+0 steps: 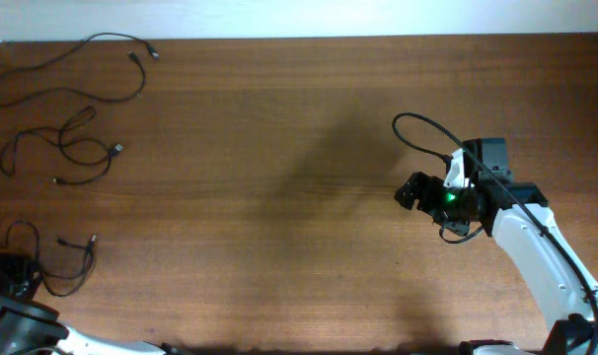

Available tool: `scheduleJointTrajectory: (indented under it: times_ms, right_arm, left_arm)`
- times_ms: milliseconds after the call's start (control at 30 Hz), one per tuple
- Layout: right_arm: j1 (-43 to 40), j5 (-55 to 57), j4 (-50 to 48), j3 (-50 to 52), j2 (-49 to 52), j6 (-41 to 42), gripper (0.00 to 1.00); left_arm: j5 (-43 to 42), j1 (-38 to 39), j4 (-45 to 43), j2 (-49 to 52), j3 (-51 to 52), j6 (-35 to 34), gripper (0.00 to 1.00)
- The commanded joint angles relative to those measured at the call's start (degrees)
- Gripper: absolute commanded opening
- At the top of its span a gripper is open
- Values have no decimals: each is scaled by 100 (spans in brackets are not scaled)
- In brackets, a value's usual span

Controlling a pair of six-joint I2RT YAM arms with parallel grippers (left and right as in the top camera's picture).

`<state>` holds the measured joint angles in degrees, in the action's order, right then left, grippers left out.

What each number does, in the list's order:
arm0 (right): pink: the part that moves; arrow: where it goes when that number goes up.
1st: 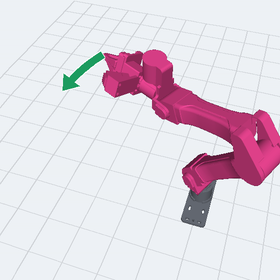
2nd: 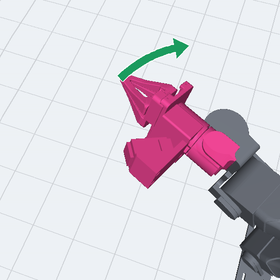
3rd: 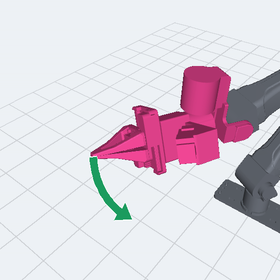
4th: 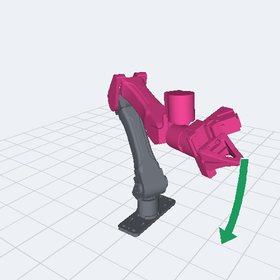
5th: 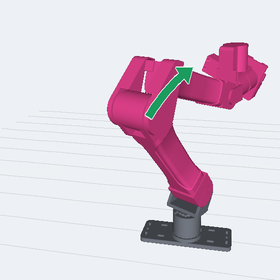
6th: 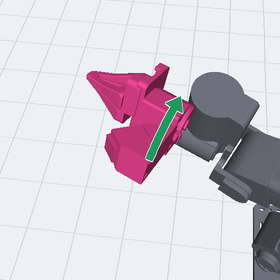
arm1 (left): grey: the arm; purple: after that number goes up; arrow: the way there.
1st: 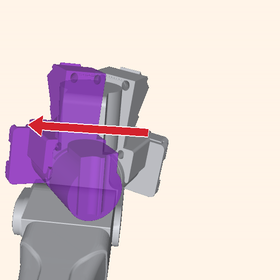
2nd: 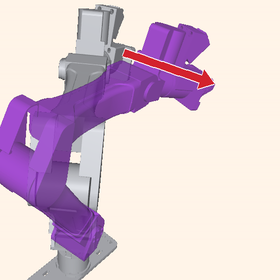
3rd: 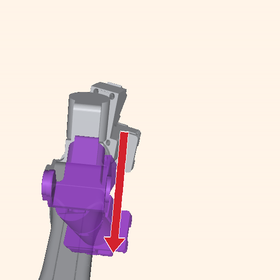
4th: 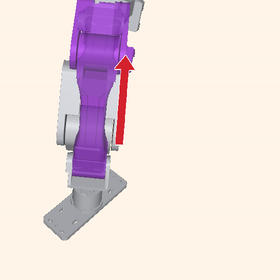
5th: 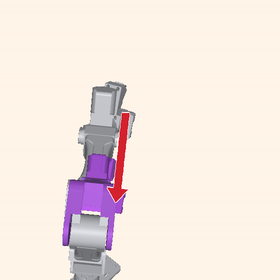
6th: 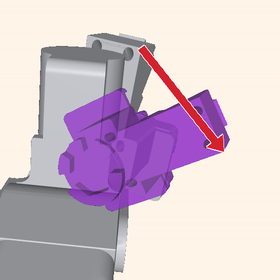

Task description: Untangle cables

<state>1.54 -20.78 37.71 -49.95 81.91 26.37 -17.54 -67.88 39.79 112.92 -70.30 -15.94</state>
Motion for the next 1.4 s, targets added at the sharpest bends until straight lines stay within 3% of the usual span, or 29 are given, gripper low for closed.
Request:
scheduleJointTrajectory:
  times_ms: [0,67,133,233,333,500,567,767,867,900,1067,1200,1267,1300,1367]
  right_arm:
    - [33,52,4,13,-85,-66,95]
    - [33,55,2,13,-85,-66,95]
    - [33,52,2,13,-85,-63,95]
    - [33,52,2,13,-85,-63,95]
    - [33,52,-2,13,-87,-66,95]
    - [33,52,-24,13,-85,-66,95]
    - [33,55,-24,13,-87,-66,99]
    - [33,125,-61,13,-74,-66,98]
    - [33,310,-68,15,2,-61,98]
    - [33,308,-72,15,72,-61,98]
    - [33,177,229,13,188,-59,99]
    - [33,181,737,11,-507,-61,99]
    - [33,223,990,11,-1200,-59,99]
    - [33,380,1272,11,-1917,-61,99]
    - [33,579,1565,13,-2638,-63,99]
  left_arm:
    - [789,61,37,170,120,-116,40]
    - [1012,61,39,168,85,-35,59]
    - [1010,61,168,168,-96,-26,69]
    - [1016,61,575,168,-557,-24,71]
    - [1587,164,1126,109,-1117,-26,72]
    - [2240,970,1180,-398,-1628,-28,71]
    - [2253,1596,876,-629,-1768,-28,72]
    - [2310,3711,-92,-754,-1773,-24,72]
    - [2317,4701,-426,-752,-1770,149,82]
    - [2315,4994,-439,-752,-1770,144,97]
    - [2310,6041,-367,-752,-1770,144,99]
    - [2271,6373,-306,-752,-1770,142,99]
    - [1733,6465,-310,-752,-1770,140,99]
    - [1003,6533,-315,-752,-1770,144,99]
    - [940,6658,-295,-752,-1770,192,99]
